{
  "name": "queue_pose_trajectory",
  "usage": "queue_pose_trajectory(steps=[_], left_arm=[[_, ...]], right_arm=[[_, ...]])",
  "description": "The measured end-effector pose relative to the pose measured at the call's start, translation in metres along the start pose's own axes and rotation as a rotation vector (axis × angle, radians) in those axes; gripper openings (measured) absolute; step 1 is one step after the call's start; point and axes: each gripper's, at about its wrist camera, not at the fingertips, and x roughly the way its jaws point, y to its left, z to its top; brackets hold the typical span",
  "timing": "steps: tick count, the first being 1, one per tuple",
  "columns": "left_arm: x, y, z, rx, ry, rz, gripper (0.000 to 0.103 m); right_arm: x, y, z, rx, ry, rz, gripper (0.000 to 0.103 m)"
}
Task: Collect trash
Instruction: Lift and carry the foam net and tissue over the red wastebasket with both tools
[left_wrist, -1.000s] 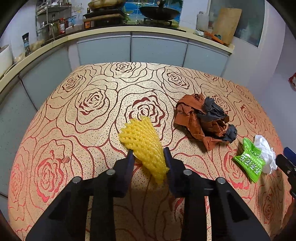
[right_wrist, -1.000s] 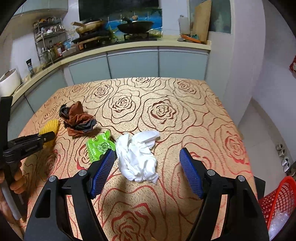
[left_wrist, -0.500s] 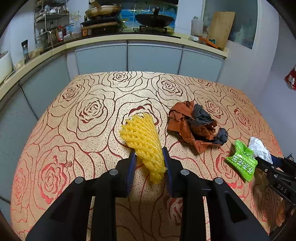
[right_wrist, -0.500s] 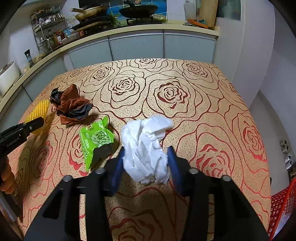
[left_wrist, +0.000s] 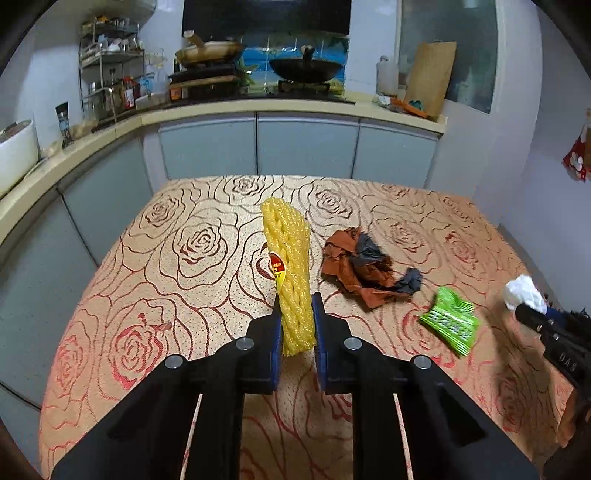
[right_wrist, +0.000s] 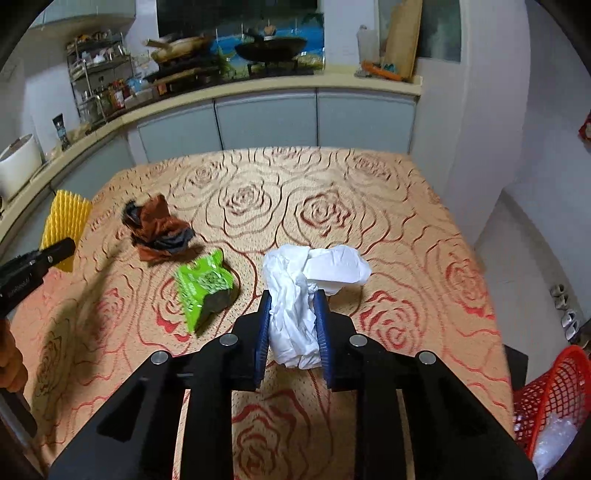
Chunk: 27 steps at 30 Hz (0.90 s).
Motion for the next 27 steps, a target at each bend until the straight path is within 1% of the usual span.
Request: queue_pose_trajectory(steps=[2,8,10,19,27], left_arm=[[-0.011,-0.002,-0.001,0.005,-0.018,-0.019,0.011],[-0.057,-0.007,-0.004,0.014,-0.094,-0.079,0.011],[-0.070,-0.007,-0.004,0.016,-0.115,-0.088,0.011],[-0.127,-0.013,0.007,0.028,-0.218,-0.087,0.011],[-0.160,-0.022,0.007,0.038,-0.274,-0.065,0.011]], right_arm=[[-0.013,-0.001,0.002,0.009,-0.023,0.006,0.023],[-0.053,-0.002,0.006,0.031,-0.098,0.027,0.023],[-0.066,0.000,0.008,0.035,-0.123,0.037,0.023],[-0.118,0.008,0.022,0.036,-0.234,0.070,0.023],[-0.155,0.011,0.023,0.034,-0.303,0.081,0.023]])
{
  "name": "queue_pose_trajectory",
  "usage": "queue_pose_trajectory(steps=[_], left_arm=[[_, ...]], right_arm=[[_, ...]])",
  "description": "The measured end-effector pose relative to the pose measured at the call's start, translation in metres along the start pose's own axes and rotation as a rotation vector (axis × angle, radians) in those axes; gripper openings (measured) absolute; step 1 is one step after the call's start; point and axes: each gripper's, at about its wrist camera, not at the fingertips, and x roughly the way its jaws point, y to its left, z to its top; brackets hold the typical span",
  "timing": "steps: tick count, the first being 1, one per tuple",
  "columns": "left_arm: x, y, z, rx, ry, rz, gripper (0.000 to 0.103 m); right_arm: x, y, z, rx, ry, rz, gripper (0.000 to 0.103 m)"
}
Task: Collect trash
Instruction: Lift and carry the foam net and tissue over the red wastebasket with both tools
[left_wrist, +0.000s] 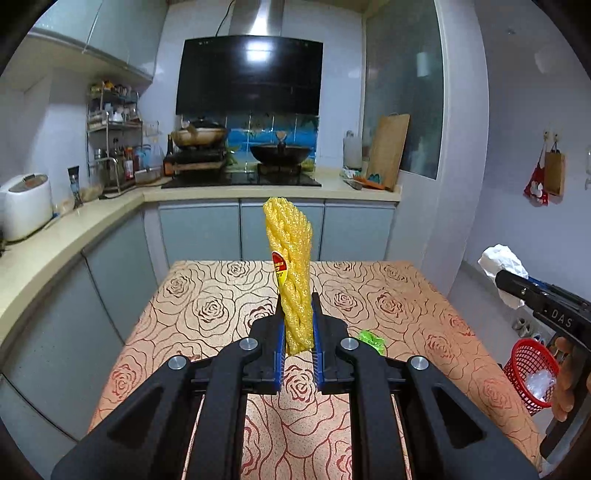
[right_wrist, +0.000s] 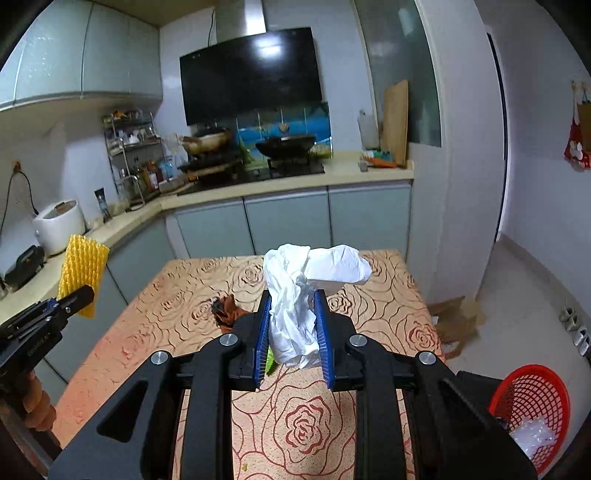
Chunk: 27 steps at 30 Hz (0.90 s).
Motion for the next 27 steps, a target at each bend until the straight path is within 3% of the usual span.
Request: queue_pose_trajectory(steps=[16,27], left_arm=[[-0.034,-0.022,0.001,0.036,-0.042,-0.011,0.011],[-0.021,-0.077,-0.003,0.098,-0.021,-0.130,0.011]], right_arm=[[-0.053,-0.002,0.003,-0.002,-0.080,0.006,0.023],[-0.070,-0.042,-0.007,0.035,-0.073,-0.094,0.023]])
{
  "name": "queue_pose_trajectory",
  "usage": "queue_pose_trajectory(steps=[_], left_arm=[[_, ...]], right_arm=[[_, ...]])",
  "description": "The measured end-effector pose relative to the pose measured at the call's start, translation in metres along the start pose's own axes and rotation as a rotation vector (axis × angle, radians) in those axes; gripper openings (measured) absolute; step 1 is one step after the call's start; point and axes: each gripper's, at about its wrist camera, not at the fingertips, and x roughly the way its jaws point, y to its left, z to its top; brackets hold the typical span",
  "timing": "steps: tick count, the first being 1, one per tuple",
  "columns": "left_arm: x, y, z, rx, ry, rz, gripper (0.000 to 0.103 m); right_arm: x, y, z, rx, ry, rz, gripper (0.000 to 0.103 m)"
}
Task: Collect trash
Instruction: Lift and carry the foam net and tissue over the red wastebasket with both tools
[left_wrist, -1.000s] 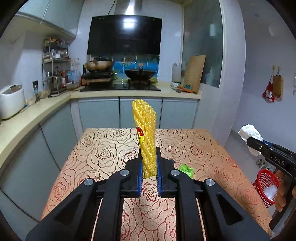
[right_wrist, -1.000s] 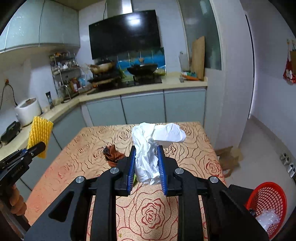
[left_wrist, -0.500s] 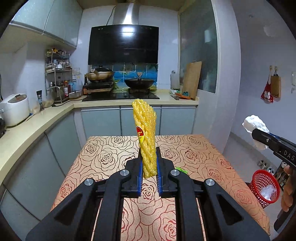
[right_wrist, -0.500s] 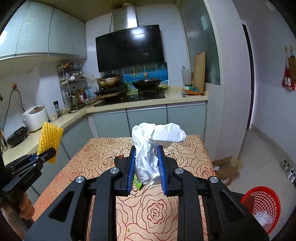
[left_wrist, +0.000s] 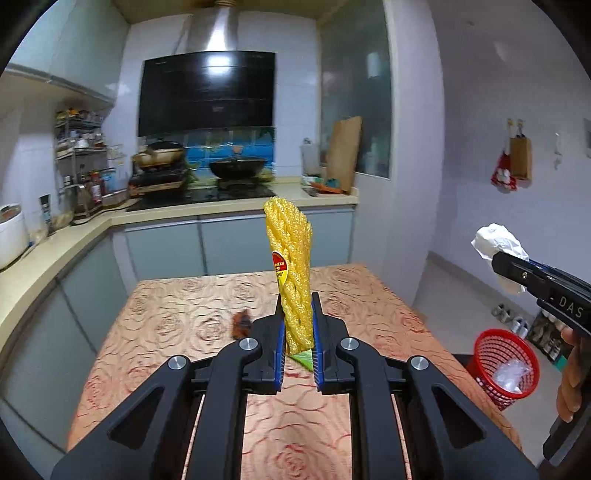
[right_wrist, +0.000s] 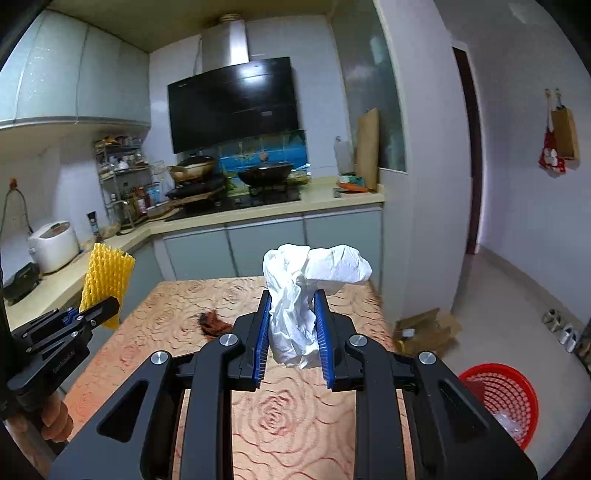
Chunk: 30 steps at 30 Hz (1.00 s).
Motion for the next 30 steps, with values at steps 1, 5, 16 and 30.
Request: queue_pose_trajectory(steps=[1,5,16,30], left_arm=[[0.003,-0.005,-0.001,0.006,0.005,-0.010,0.011],[0.015,-0.032,-0.001,0.034,0.021,-0.075,0.011],[0.034,-0.107,-0.001,0.117,0.040,-0.260,0.011],[0.064,-0.206,-0.006,0.222,0.105,-0.503,0.011]], right_arm=[[-0.001,-0.006,-0.001,0.005,0.003,-0.015,0.023],[-0.006,-0.026,-0.005,0.023,0.004,-0.065,0.023],[-0.026,-0.075,-0.013,0.070,0.000,-0.201,0.023],[-0.055,-0.147,-0.032,0.137,0.018,-0.379,0.023]])
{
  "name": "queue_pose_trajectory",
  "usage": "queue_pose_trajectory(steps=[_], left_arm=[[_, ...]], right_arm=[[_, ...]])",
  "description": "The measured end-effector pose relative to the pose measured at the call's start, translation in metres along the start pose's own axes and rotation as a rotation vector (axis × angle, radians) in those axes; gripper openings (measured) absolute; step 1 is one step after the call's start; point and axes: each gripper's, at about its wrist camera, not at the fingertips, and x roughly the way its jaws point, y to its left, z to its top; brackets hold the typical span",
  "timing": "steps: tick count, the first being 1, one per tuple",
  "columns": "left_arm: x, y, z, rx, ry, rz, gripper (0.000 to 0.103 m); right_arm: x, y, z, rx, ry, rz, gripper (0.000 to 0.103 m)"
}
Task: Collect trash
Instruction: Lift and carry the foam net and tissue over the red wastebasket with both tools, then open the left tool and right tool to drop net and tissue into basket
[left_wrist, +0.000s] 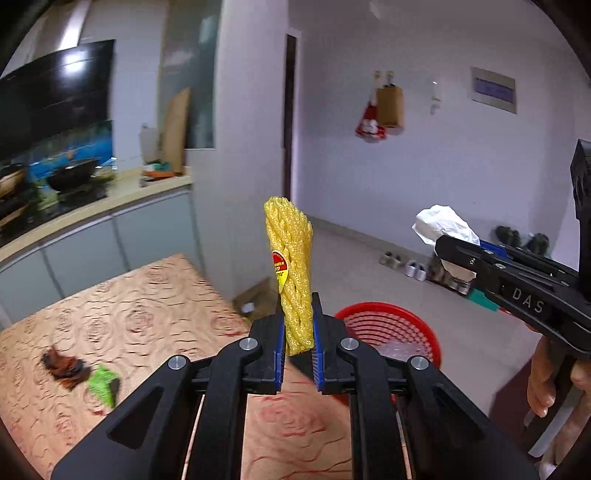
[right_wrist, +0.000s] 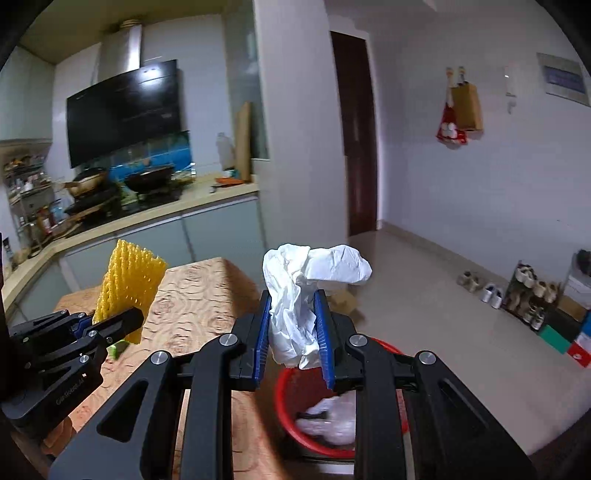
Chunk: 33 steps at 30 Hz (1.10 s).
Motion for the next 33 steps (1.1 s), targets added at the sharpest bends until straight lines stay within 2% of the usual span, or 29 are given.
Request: queue_pose_trajectory(steps=[8,14,20,28,30,33], left_arm=[[0.052,-0.030,-0.005,0.007,0.089,-0.137,0.011],[0.096,-0.053,-0.017,0.028,0.168,-0.197,0.011],[0.133,-0.065,-0.027,0.046,0.243,-0.219,0.011],[0.156,-0.068,-0.041,0.046,0.297,-0.238,0.013],[0.159,-0.068,-0.044,0.051,0.301,-0.243,0.015],[0.161,-0.066,-0.045,0.054,0.300,-0.240,0.025]], right_arm=[[0.014,-0.044,-0.015,0.039,0.054,-0.087,0.023],[0.026,-0.063,-0.027,0.047,0.106,-0.121,0.023],[0.056,-0.076,-0.041,0.074,0.194,-0.101,0.023],[0.096,-0.086,-0.061,0.115,0.296,-0.043,0.023],[0.102,-0.085,-0.064,0.116,0.311,-0.029,0.024],[0.110,-0.084,-0.069,0.123,0.328,-0.013,0.029]])
